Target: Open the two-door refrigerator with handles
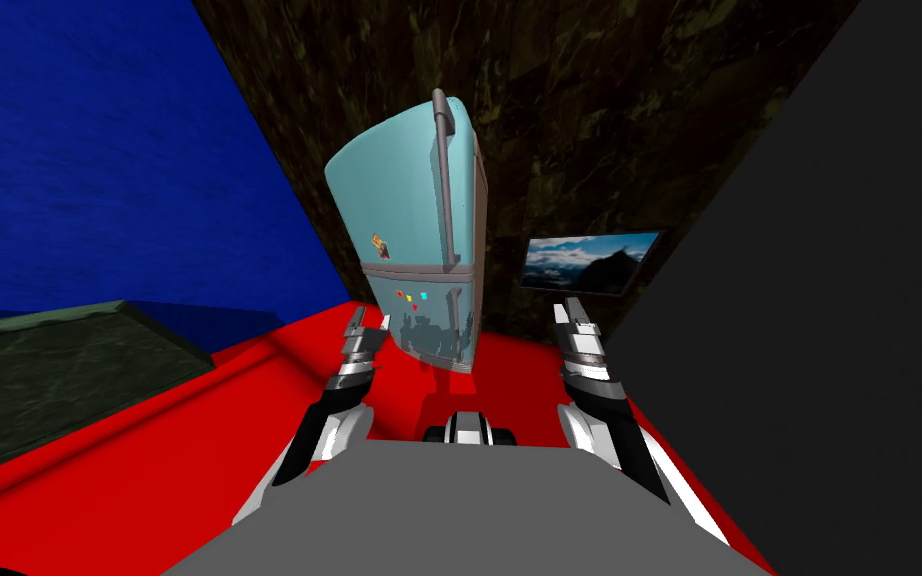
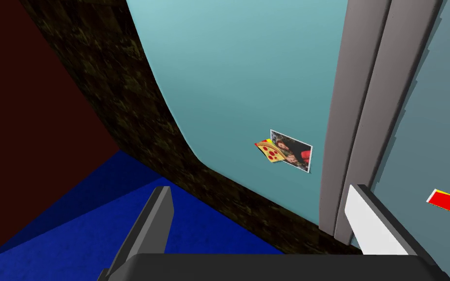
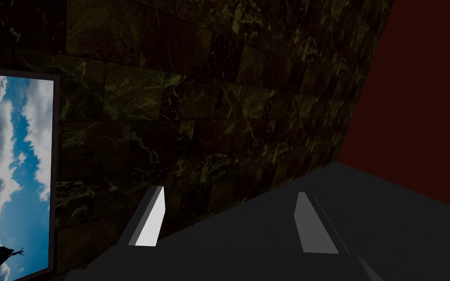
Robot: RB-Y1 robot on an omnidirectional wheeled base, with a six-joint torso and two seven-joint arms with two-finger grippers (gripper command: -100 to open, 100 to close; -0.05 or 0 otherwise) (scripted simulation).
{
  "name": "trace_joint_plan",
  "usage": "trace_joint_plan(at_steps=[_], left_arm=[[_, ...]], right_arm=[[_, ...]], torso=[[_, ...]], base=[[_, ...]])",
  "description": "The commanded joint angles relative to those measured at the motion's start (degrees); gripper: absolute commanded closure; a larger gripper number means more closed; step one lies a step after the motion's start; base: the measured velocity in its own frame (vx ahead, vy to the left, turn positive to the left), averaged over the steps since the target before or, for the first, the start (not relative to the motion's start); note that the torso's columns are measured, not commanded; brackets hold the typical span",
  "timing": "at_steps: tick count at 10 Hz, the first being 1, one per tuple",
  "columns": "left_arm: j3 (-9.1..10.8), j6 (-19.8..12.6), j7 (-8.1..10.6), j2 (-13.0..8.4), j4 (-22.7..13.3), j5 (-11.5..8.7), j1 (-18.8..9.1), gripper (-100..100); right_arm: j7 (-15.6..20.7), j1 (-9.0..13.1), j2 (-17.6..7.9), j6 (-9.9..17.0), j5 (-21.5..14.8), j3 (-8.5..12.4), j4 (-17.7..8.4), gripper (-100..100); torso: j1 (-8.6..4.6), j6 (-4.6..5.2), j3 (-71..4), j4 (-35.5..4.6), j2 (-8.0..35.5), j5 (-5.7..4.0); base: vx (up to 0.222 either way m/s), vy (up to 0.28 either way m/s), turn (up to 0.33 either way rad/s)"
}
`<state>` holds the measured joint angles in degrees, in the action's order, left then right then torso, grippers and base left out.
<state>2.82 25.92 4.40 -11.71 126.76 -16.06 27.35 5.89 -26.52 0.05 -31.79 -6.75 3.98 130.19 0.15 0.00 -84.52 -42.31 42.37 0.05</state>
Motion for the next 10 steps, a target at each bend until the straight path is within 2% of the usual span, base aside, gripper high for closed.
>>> trace_joint_plan(at_steps=[1, 10], left_arm=[[0.46, -2.3, 1.37, -0.31, -1.33, -2.92, 0.26, -100], [2.91, -11.62, 6.58, -0.2, -4.18, -14.48, 1.37, -100]], right_arm=[[0.0, 0.0, 0.0, 0.0, 0.0, 0.0, 0.0, 0], [0.0, 0.0, 0.0, 0.0, 0.0, 0.0, 0.0, 0]], torso=[[-0.11, 0.0, 0.04, -0.02, 0.06, -0.03], [-0.19, 0.0, -0.02, 0.01, -0.03, -0.06]], base=[[0.122, -0.174, 0.06], [0.137, -0.179, 0.067]])
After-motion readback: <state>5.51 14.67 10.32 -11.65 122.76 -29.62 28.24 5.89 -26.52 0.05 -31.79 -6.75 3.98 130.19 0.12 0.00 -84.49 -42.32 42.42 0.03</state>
